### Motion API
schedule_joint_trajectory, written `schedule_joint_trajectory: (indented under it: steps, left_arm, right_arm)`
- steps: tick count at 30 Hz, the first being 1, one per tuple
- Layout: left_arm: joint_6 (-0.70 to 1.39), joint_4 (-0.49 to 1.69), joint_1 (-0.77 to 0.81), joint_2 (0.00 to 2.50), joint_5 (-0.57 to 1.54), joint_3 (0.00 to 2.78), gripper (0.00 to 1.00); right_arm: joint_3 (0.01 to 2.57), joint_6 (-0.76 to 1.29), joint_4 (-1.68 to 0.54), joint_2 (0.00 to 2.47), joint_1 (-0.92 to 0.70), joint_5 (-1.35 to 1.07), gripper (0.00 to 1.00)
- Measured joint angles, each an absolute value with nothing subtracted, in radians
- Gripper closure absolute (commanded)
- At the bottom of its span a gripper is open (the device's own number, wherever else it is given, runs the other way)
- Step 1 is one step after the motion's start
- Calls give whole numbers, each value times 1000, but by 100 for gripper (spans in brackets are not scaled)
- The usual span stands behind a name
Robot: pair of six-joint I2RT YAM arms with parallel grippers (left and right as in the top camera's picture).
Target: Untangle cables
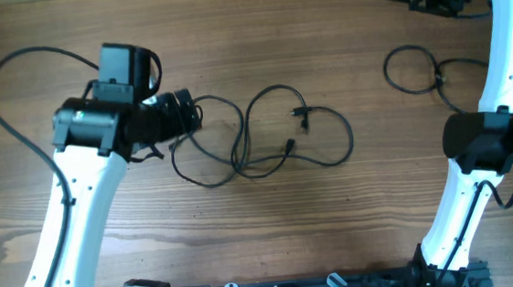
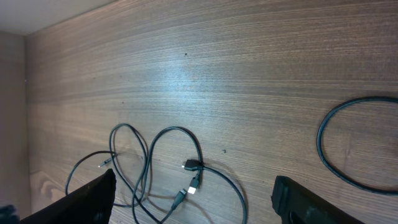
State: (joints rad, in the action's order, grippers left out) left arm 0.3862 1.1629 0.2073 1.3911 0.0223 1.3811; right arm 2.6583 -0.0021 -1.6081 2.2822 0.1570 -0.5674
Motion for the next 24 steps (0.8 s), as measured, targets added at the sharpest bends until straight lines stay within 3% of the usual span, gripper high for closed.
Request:
schedule_joint_trajectory:
  steps: [3,9,19,24]
  left_arm:
    - [365,1066,207,1398,25,1230,18]
    - [382,891,187,1406,25,1029,32]
    - [402,855,176,1406,48,1005,34]
    - [447,870,147,1406,80,1018,24]
  right_arm:
    - [2658,-2,-1609,2282,157,-567,18]
    - [2658,2,-1609,2282,138,-567,17]
    - [2658,2,-1609,2282,81,-544,18]
    - [2658,2,-1610,2282,19,-538,19]
